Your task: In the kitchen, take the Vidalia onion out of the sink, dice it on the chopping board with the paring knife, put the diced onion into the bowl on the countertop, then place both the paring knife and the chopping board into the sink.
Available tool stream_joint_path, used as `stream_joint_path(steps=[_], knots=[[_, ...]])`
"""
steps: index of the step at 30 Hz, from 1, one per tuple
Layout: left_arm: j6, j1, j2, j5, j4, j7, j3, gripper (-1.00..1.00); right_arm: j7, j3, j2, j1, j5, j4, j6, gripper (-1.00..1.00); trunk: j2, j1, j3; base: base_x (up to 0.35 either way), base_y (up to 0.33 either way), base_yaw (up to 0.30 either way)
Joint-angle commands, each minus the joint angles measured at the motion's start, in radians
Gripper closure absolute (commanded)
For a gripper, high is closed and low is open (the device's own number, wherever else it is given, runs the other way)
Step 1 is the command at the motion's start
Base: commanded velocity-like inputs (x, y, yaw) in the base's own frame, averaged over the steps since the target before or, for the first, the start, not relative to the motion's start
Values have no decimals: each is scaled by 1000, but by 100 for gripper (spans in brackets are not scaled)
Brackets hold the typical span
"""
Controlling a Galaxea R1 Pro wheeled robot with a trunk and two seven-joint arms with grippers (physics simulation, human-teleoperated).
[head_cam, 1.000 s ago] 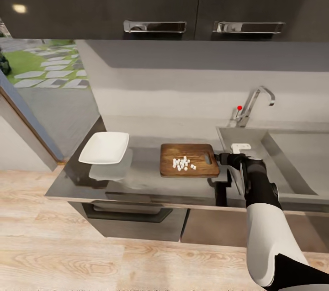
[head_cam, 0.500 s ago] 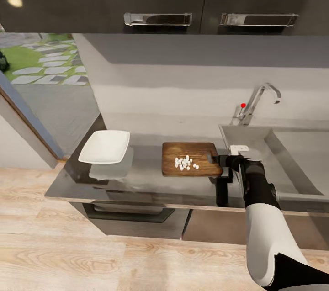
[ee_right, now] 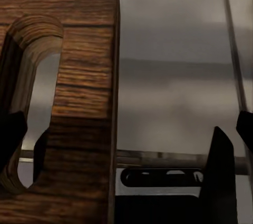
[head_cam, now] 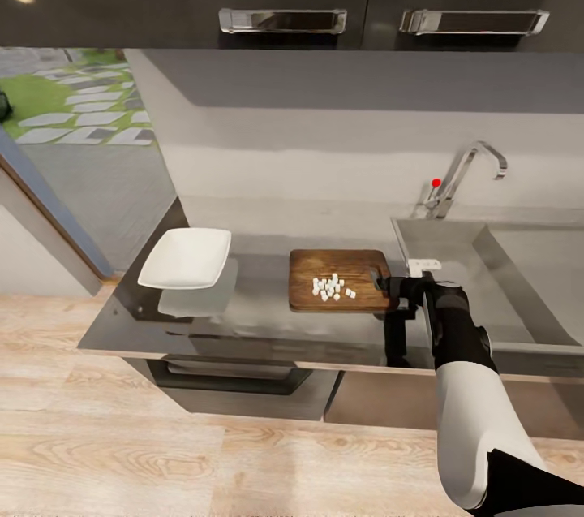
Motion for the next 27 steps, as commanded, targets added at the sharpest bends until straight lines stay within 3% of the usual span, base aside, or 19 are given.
stream_joint_path(steps=[1, 14, 15, 27], knots=[[-2, 0, 1, 6, -1, 8, -8, -100, 10, -4, 1, -1, 10, -2, 2, -100, -2, 1, -2, 0, 0, 0], [-2, 0, 1, 6, 2, 8, -8, -100, 11, -6, -5, -1, 11, 5, 2, -100, -2, 1, -2, 0, 0, 0], [-1, 0, 1, 6, 2, 8, -8, -100, 11, -6, -5, -1, 11, 5, 1, 100, -2, 1, -2, 0, 0, 0], [-2, 0, 1, 6, 6, 8, -8, -100, 10, -5, 0, -1, 12, 4, 2, 100, -2, 1, 3, 0, 0, 0]])
